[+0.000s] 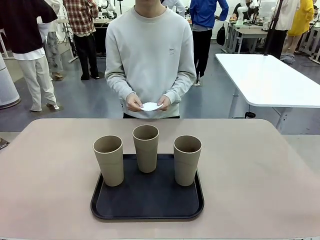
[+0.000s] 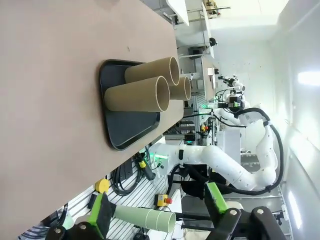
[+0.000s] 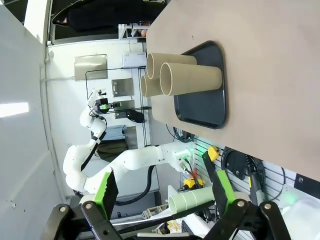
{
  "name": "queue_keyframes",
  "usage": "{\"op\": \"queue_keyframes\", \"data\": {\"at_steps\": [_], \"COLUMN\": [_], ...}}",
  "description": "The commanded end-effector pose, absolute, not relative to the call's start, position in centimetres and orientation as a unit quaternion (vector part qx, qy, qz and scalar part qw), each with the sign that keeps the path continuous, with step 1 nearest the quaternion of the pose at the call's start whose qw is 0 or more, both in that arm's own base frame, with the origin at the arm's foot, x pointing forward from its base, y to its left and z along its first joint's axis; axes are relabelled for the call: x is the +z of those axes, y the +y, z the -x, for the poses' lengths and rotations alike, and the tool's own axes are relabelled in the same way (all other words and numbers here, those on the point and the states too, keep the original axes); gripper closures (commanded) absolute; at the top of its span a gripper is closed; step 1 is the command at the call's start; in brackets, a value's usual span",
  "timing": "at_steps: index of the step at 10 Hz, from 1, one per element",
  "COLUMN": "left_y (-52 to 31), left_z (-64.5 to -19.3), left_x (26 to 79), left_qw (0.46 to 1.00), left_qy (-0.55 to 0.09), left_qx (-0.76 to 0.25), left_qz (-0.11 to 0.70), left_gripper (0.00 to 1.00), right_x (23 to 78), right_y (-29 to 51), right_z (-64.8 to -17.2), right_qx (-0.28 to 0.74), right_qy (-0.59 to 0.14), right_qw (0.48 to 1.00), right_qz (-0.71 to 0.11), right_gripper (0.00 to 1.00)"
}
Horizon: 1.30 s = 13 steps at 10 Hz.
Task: Place coasters on the table and set cups on them.
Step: Pick up one Reusable plastic cup and place it on a coaster set by the human.
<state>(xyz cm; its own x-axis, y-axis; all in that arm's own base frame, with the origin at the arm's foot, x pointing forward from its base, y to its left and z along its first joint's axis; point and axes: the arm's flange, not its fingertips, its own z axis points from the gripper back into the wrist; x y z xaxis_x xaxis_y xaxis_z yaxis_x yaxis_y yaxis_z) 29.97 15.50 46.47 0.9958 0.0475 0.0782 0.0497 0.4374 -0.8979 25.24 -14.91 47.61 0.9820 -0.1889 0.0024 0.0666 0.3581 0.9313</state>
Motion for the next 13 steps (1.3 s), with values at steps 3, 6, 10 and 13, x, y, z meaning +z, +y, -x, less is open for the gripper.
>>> {"op": "queue_keyframes", "data": {"at_steps": [3, 6, 10, 13], "left_y": [15.90, 15.90, 15.90, 15.90], "left_z": [-29.77, -29.77, -29.77, -29.77], "left_x": [46.50, 46.50, 46.50, 46.50], "left_qw": [0.842, 0.842, 0.842, 0.842], "left_qy": [-0.049, -0.049, -0.049, -0.049], "left_qx": [0.000, 0.000, 0.000, 0.000], "left_qz": [0.537, 0.537, 0.537, 0.537], "left_gripper": [0.00, 0.00, 0.00, 0.00], "right_x": [47.58, 47.58, 47.58, 47.58], "right_y": [-15.21, -15.21, -15.21, -15.21], "right_z": [-25.10, -25.10, -25.10, -25.10], "right_qx": [-0.080, -0.080, -0.080, -0.080], "right_qy": [-0.058, -0.058, -0.058, -0.058], "right_qw": [0.819, 0.819, 0.819, 0.819], "right_qz": [-0.565, -0.565, -0.565, -0.565], "right_gripper": [0.00, 0.00, 0.00, 0.00]}}
